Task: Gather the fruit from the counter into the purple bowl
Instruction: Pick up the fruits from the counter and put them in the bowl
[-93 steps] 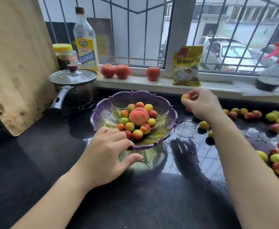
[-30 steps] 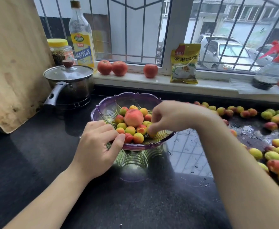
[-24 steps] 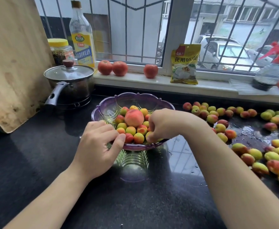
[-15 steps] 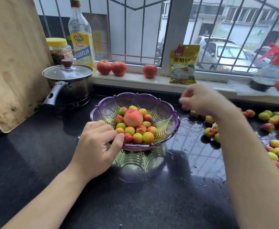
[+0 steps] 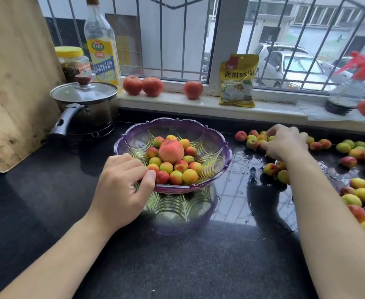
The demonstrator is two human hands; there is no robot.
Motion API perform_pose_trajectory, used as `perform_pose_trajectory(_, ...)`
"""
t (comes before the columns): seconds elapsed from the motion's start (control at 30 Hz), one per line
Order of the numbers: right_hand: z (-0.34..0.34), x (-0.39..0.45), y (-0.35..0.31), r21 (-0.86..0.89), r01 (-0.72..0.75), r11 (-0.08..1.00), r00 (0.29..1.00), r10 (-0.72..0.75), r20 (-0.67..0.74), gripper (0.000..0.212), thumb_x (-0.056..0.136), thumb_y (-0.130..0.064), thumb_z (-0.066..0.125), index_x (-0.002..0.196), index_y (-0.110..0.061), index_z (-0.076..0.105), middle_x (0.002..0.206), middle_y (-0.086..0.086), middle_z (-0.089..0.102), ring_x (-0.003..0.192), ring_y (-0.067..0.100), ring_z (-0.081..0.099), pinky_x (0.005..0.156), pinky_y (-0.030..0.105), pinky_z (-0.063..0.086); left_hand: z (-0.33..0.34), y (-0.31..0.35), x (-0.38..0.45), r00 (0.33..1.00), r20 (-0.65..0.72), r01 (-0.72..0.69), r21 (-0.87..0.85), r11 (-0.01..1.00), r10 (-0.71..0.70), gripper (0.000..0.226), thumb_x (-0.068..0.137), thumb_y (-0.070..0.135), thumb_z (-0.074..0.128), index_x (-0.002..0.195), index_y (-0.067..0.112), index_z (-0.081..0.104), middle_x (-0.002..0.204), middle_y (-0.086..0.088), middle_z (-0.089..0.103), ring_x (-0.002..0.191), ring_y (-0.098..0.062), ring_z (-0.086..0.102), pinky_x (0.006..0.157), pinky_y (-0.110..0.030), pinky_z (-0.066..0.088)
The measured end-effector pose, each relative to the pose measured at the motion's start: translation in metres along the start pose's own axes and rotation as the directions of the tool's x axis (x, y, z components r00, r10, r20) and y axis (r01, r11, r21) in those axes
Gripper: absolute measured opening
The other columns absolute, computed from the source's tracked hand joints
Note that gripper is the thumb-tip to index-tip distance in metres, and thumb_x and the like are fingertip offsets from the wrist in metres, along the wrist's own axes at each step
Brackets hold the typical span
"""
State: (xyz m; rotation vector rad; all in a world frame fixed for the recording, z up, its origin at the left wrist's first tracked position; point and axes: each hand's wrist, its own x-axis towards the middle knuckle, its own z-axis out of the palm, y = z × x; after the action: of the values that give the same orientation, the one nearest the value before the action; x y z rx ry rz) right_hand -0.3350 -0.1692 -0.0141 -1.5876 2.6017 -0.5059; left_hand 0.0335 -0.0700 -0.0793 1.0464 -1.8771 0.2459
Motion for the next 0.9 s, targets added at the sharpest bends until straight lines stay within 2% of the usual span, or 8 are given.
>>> perform_pose_trajectory(0.1, 0.016, -0.008, -0.012, -0.050, 0.130, 0.990, 0.991, -0.129, 0.030, 0.049, 0.091, -0.038, 0.067, 0.138, -0.032, 0.054, 0.142, 0.017, 0.043, 0.130, 0.042, 0.034, 0.108, 0.049, 0.033, 0.000, 0.000, 0.000, 1.000, 0.002, -0.002, -0.006, 1.000, 0.002, 0.050, 0.103, 0.027, 0.046, 0.055, 0.012, 0.053, 0.056, 0.005, 0.046, 0.061, -0.019, 0.045, 0.075, -0.041, 0.041)
perform_pose_trajectory(0.3, 0.037, -0.009, -0.012, -0.100, 0.131, 0.986, 0.990, -0.135, -0.037, 0.044, 0.093, -0.026, 0.066, 0.135, -0.020, 0.050, 0.145, 0.016, 0.041, 0.134, 0.041, 0.031, 0.113, 0.052, 0.032, -0.001, 0.000, 0.000, 1.000, 0.006, 0.002, -0.013, 1.000, -0.002, 0.049, 0.102, 0.027, 0.047, 0.056, 0.012, 0.055, 0.057, 0.006, 0.048, 0.062, -0.018, 0.045, 0.075, -0.042, 0.042)
perform_pose_trajectory(0.47, 0.041, -0.011, -0.014, -0.172, 0.199, 0.965, 0.955, -0.230, -0.187, 0.021, 0.090, -0.020, 0.070, 0.107, -0.016, 0.058, 0.116, 0.014, 0.065, 0.113, 0.036, 0.049, 0.094, 0.045, 0.041, -0.001, 0.001, 0.000, 1.000, 0.009, 0.010, -0.019, 1.000, -0.010, 0.050, 0.102, 0.027, 0.046, 0.055, 0.013, 0.054, 0.056, 0.006, 0.047, 0.061, -0.018, 0.045, 0.075, -0.041, 0.041)
perform_pose_trajectory(0.53, 0.042, -0.011, -0.011, -0.152, 0.195, 0.969, 0.952, -0.224, -0.207, 0.022, 0.090, -0.024, 0.071, 0.106, -0.016, 0.059, 0.110, 0.014, 0.067, 0.109, 0.036, 0.051, 0.091, 0.044, 0.042, -0.001, 0.000, 0.000, 1.000, 0.009, 0.011, -0.022, 1.000, -0.010, 0.050, 0.102, 0.027, 0.046, 0.055, 0.013, 0.054, 0.056, 0.005, 0.048, 0.061, -0.019, 0.046, 0.075, -0.042, 0.041)
perform_pose_trajectory(0.63, 0.032, -0.005, -0.012, 0.020, 0.155, 0.988, 0.971, -0.148, -0.185, 0.036, 0.090, -0.034, 0.070, 0.120, -0.016, 0.062, 0.118, 0.014, 0.066, 0.113, 0.037, 0.052, 0.095, 0.044, 0.044, -0.001, 0.000, 0.000, 1.000, 0.010, 0.008, -0.021, 1.000, -0.008, 0.050, 0.102, 0.027, 0.047, 0.055, 0.012, 0.053, 0.056, 0.005, 0.047, 0.061, -0.019, 0.045, 0.075, -0.041, 0.041)
perform_pose_trajectory(0.73, -0.011, -0.016, -0.028, 0.423, 0.201, 0.884, 0.978, -0.157, -0.136, 0.033, 0.091, -0.037, 0.068, 0.118, -0.017, 0.067, 0.114, 0.005, 0.070, 0.108, 0.026, 0.061, 0.096, 0.043, 0.050, -0.002, 0.000, 0.000, 1.000, 0.010, 0.006, -0.023, 1.000, -0.006, 0.049, 0.102, 0.028, 0.047, 0.055, 0.014, 0.053, 0.057, 0.006, 0.047, 0.061, -0.018, 0.045, 0.076, -0.039, 0.041)
perform_pose_trajectory(0.8, -0.047, -0.039, -0.044, 0.592, 0.297, 0.749, 0.947, -0.309, -0.084, 0.025, 0.093, -0.038, 0.069, 0.110, -0.019, 0.070, 0.102, -0.004, 0.070, 0.096, 0.014, 0.064, 0.084, 0.033, 0.052, -0.002, 0.001, 0.001, 1.000, 0.011, 0.010, -0.027, 1.000, -0.010, 0.049, 0.102, 0.028, 0.047, 0.055, 0.013, 0.053, 0.057, 0.006, 0.047, 0.062, -0.018, 0.045, 0.076, -0.038, 0.040)
perform_pose_trajectory(0.9, -0.073, -0.078, -0.069, 0.519, 0.501, 0.692, 0.788, -0.613, 0.057, 0.021, 0.088, -0.045, 0.073, 0.102, -0.029, 0.074, 0.089, -0.014, 0.072, 0.081, 0.002, 0.066, 0.074, 0.026, 0.053, -0.001, 0.000, 0.000, 1.000, 0.005, 0.003, -0.022, 1.000, -0.003, 0.048, 0.101, 0.026, 0.048, 0.055, 0.013, 0.053, 0.057, 0.006, 0.048, 0.062, -0.018, 0.045, 0.076, -0.040, 0.041)
